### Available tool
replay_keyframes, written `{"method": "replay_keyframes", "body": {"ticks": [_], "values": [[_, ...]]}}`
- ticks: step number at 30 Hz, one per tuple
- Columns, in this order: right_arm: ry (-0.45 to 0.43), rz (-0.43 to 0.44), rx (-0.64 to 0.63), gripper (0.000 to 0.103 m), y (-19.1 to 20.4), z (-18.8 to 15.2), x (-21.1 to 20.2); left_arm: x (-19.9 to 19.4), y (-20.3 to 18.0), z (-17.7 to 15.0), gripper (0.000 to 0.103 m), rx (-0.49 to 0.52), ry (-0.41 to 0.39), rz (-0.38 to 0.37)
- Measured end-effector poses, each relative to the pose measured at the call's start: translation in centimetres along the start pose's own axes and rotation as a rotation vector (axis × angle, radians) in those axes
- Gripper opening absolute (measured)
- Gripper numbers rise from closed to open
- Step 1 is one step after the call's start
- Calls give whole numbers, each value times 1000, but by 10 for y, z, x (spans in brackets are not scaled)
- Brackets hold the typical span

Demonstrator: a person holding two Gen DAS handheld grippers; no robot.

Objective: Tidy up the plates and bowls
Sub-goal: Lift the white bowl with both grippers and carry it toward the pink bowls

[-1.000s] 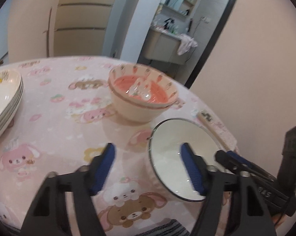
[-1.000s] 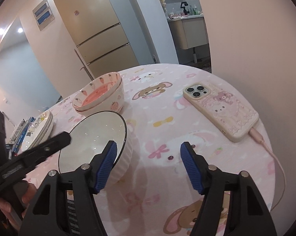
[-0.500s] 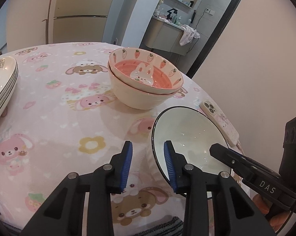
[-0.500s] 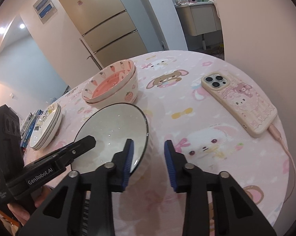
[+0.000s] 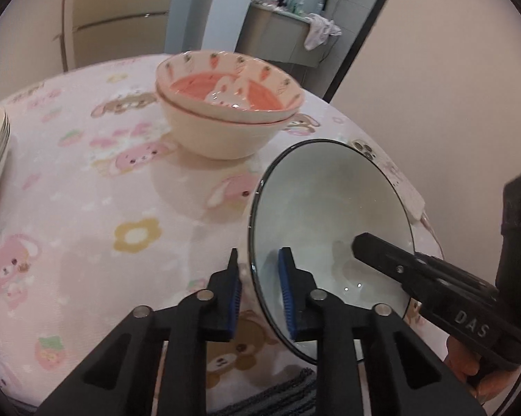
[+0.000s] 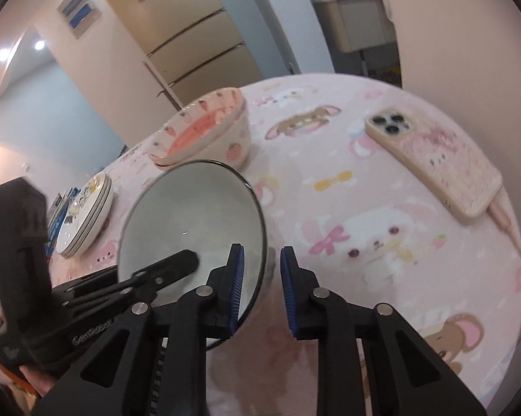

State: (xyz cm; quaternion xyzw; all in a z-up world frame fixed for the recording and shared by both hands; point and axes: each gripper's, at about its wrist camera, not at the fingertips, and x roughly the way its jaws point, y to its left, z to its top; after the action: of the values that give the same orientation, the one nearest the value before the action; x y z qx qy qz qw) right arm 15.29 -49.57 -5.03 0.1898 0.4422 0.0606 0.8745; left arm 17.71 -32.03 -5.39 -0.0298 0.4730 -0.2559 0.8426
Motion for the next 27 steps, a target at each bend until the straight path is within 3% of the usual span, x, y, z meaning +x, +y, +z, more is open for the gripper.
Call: {"method": "replay_keyframes", "body": {"ticks": [7,13,17,20,23,27], "values": [[-36,-40,-16,12,5,-12,-3,-9,1,-2,17,4,-47,-13],[-101,-82,-22,10,16,-13,-17,-29,-6,-4,17,39,-156,-10],[-199,-113,-83,10,34,-10,-34,-51,-11,-7,17,51,-275,-6],[-267,-98,-130,10,47,-10,-47,-77,-14,-12,16,52,-414,14],[-339,-82,-198,11,65,-10,-64,-107,-22,-12,16,83,-538,74],[-425,-70,-248,11,89,3,-86,-134,-24,2,16,90,-586,105]]}}
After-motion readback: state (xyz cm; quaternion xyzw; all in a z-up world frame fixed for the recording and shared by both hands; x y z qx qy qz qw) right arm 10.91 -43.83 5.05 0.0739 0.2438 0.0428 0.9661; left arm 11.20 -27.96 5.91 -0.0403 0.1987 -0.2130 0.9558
